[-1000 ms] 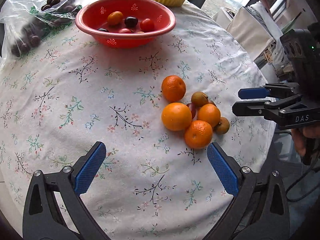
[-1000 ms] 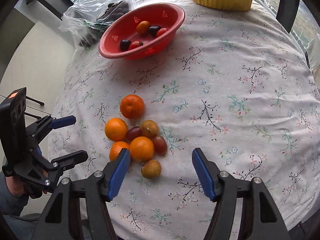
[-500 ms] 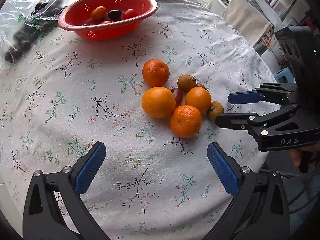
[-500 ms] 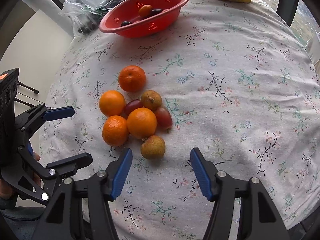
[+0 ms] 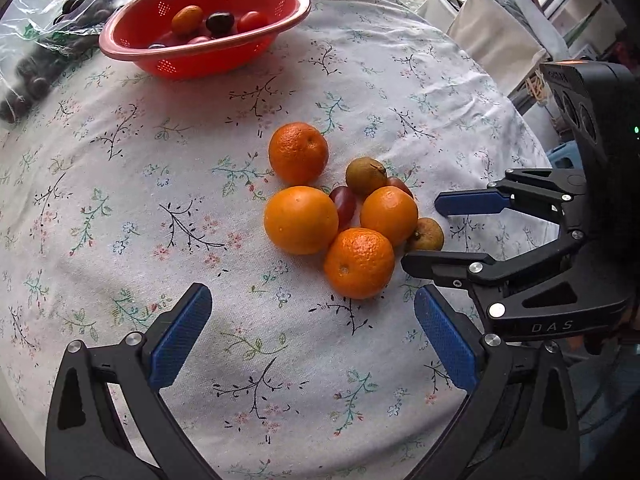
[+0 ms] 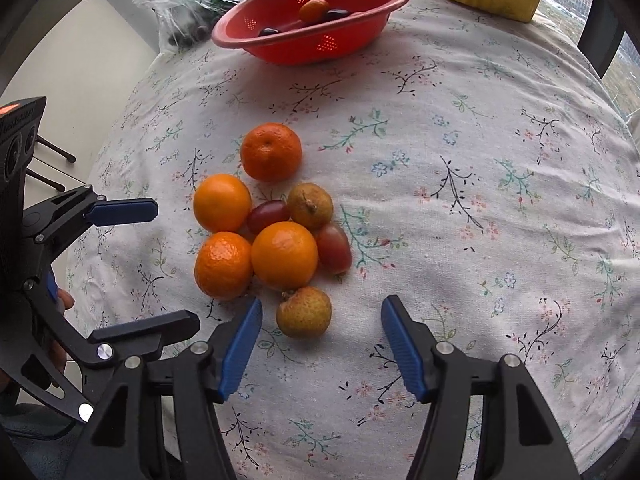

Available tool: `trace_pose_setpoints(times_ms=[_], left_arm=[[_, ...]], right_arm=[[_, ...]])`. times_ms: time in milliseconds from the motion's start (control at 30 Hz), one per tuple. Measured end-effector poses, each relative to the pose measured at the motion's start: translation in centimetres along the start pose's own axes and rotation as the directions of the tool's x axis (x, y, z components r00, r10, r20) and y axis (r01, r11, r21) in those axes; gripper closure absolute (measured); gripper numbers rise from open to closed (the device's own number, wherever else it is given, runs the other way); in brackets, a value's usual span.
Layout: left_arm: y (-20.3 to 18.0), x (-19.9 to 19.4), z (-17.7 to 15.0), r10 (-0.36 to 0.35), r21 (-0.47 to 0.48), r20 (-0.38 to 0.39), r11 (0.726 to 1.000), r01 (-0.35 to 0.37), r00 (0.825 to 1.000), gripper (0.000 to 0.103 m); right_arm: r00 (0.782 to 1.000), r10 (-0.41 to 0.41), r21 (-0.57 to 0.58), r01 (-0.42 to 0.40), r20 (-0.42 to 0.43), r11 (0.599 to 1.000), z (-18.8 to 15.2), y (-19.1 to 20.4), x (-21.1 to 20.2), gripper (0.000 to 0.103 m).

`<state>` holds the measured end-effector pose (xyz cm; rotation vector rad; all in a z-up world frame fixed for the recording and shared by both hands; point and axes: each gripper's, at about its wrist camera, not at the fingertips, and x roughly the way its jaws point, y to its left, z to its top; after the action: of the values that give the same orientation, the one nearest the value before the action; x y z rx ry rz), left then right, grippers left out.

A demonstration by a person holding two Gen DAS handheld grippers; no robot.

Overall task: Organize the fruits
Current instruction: 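Grasp the brown pear with the right tool while the left tool grasps a tangerine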

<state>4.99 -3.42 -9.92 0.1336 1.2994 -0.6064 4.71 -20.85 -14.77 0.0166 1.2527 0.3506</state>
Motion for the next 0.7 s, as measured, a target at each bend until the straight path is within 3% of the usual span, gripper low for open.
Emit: trace_pose_setpoints(times_ms=[167,300,433,600,700], left_arm=[[-0.1,0.2,0.3,0.007,-0.004,-0.004,1.0,-0.007,1.0,0.001],[-0.2,0.5,0.3,-0.007,-0.021,-0.002,1.0,0.007,1.0,0.002],[-0.7,0.5,0.5,-0.017,-0.012,0.01,1.0,0.017,1.0,0.003],[-1.3,1.1,0.8,-0.048,-0.01,-0.005,0.999,0.048,0.999,0.026],[-1.5,1.5,0.9,-0.057,-0.012,-0.015,0.998,0.057,0.998,0.032]], right_arm=[[1.0,-0.024,-0.069,0.024,0.002,0.997,0.1,0.8,0.5,0.039],[1.0,-0.023,-0.093,0.023,0.002,0.995,0.2,0.8,0.4,0.057],[1.0,-0.008,-0.107,0.007,-0.009,0.994,0.2,0.9,0.4,0.064],[1.0,0.019,-0.094,-0.021,-0.019,0.995,-0.2,0.6,-0.1,0.072],[0.999,0.028,-0.077,-0.03,-0.021,0.997,-0.4,0.1,-0.3,0.073]])
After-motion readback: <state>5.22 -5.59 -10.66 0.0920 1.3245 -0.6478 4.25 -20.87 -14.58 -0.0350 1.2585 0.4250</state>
